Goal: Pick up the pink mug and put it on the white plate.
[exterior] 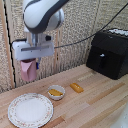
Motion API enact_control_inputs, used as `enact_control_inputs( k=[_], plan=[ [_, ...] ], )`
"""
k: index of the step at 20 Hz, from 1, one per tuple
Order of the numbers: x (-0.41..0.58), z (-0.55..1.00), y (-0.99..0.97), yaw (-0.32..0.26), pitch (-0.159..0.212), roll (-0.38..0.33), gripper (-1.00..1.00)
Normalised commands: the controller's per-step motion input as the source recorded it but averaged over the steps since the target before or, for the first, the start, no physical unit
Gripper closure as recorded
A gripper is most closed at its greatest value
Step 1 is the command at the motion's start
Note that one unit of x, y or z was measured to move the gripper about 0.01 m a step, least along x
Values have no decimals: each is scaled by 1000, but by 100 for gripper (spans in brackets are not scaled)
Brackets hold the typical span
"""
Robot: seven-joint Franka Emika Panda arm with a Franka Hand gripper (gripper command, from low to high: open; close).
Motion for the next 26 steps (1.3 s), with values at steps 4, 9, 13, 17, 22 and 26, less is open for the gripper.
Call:
enact_control_inputs(
  k=[4,9,13,17,22,26],
  plan=[
    [-11,-610,214,8,-58,-134,100],
    [0,-549,163,0,-21,-53,100],
    [0,-450,54,0,-12,-18,100],
    [0,-375,0,0,-11,-1,100],
    [-10,-293,8,0,14,0,100],
    [-54,-129,1,0,3,0,-100]
  ],
)
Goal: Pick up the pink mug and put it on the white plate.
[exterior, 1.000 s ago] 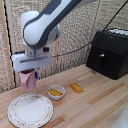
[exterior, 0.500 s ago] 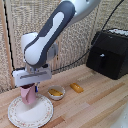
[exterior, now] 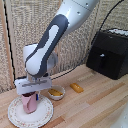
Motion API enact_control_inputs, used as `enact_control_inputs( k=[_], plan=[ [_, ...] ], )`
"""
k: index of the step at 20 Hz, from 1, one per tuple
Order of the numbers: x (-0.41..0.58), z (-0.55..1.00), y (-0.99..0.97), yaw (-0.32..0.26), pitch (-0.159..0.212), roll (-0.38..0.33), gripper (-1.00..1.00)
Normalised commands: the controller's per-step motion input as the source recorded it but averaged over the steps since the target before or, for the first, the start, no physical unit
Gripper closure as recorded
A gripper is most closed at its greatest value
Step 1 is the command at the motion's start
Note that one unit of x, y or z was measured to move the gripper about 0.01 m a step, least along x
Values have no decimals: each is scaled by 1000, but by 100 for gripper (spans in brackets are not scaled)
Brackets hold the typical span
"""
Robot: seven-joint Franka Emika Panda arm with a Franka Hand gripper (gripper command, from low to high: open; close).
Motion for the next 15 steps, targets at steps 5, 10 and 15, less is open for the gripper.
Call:
enact_control_inputs(
  k=[5,10,15],
  plan=[
    [-104,123,102,28,16,-10,-100],
    [55,623,68,24,99,5,-100],
    [119,669,28,-36,83,36,-100]
  ],
)
